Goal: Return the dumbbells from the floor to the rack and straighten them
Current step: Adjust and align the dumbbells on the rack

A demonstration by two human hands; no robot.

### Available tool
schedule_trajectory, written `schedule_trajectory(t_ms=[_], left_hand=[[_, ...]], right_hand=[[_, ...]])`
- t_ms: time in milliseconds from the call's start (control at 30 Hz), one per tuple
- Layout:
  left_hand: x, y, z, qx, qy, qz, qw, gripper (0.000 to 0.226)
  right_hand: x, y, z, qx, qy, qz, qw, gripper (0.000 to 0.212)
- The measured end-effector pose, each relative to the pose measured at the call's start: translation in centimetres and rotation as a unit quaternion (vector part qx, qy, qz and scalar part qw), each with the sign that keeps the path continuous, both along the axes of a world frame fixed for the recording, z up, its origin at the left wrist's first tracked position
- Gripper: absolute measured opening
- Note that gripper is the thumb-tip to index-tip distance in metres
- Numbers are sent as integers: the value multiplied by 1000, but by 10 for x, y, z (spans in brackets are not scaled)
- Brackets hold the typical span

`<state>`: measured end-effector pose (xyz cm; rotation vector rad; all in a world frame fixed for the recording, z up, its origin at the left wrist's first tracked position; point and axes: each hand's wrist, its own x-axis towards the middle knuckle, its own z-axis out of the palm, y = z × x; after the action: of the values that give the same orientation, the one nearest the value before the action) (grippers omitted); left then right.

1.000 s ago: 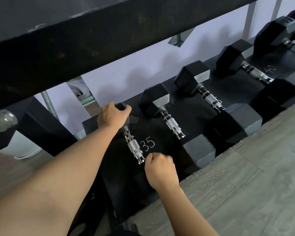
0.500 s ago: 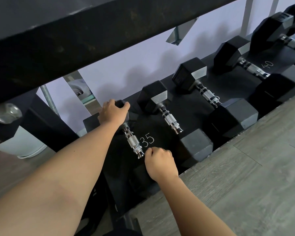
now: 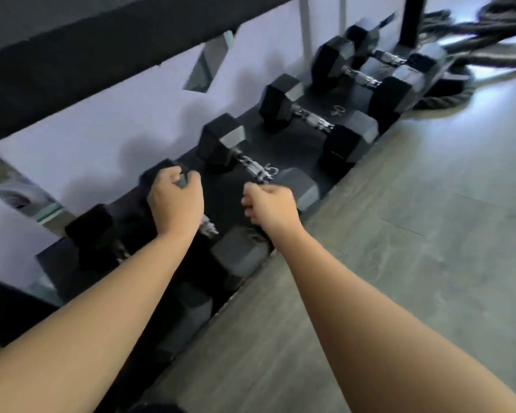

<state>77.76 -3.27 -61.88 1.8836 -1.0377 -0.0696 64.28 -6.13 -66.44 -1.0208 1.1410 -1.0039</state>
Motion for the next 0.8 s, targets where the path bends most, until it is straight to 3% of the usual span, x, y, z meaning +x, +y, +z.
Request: schedule_trajectory(t_ms=[200, 400, 567, 800], left_hand=[[-148, -27, 51, 36, 83, -164, 982, 27], [-321, -22, 191, 34, 90, -301, 949, 34], [-409, -28, 371, -18, -8, -370, 929, 44], [-431, -43, 611, -34, -83, -391, 916, 57]], right_hand=[[-163, -16, 72, -34, 13, -178, 983, 20], [-320, -8, 240, -117, 142, -292, 939, 22], [-425, 9, 414, -223, 326, -284, 874, 37], [-474, 4, 650, -319, 467, -186, 804, 49]])
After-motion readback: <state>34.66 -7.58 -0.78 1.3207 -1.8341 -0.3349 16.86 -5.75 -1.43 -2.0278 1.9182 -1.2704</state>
